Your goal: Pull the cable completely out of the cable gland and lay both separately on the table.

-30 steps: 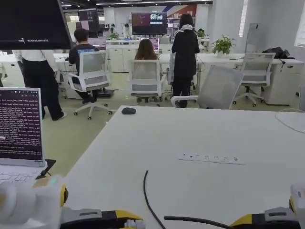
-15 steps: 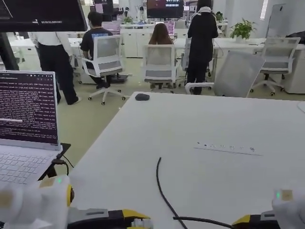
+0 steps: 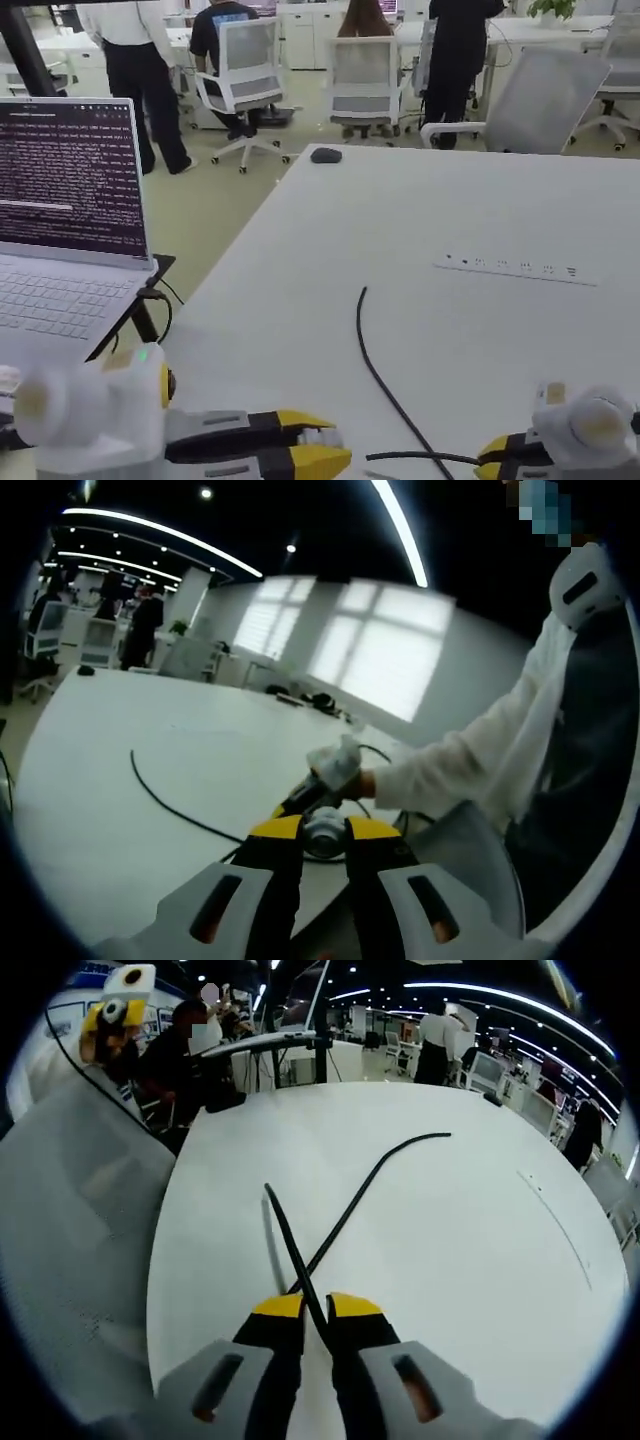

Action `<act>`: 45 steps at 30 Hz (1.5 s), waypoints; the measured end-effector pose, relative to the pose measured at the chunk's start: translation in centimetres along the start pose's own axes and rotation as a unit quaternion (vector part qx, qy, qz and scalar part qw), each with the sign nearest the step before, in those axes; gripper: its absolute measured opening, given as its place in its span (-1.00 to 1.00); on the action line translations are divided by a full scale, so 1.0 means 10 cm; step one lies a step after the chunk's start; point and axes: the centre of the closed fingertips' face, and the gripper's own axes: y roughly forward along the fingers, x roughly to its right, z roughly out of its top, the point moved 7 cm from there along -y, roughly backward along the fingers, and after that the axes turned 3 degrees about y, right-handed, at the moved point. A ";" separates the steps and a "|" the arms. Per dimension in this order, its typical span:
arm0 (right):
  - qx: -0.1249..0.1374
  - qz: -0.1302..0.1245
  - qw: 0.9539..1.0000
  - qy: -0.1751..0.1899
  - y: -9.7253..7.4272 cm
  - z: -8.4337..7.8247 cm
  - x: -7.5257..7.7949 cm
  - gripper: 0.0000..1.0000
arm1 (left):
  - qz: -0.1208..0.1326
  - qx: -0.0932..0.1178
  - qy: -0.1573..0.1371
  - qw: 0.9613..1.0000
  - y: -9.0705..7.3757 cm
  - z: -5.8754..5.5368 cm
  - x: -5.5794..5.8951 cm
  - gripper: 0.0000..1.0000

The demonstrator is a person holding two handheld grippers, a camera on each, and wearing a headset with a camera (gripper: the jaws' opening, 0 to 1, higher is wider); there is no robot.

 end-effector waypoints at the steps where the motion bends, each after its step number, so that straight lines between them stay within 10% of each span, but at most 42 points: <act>1: 0.000 0.003 1.000 0.001 0.02 0.00 0.00 -0.87 | 0.004 0.000 0.002 1.000 0.00 0.00 -0.01 -0.66; 32: 0.001 0.010 0.998 0.055 0.26 -0.03 -0.06 -0.77 | -0.006 0.017 0.000 1.000 -0.04 0.03 -0.05 -0.66; 45: 0.052 -0.007 0.997 0.049 -0.15 0.24 -0.14 -0.67 | -0.029 -0.026 0.040 0.998 0.13 0.19 -0.20 -0.66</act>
